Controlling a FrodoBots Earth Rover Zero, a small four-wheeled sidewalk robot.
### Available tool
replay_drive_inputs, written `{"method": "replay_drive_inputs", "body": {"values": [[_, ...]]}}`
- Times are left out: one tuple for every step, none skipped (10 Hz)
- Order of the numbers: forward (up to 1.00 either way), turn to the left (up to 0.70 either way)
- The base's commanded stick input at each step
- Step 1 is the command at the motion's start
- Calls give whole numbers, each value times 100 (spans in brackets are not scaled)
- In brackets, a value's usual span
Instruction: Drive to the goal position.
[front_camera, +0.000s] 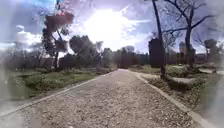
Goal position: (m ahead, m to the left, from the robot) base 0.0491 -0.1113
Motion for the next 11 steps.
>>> {"method": "replay_drive_inputs", "body": {"values": [[0, 0], [100, 0], [100, 0], [100, 0], [100, 0], [100, 0], [100, 0], [0, 0], [0, 0], [0, 0], [0, 0]]}}
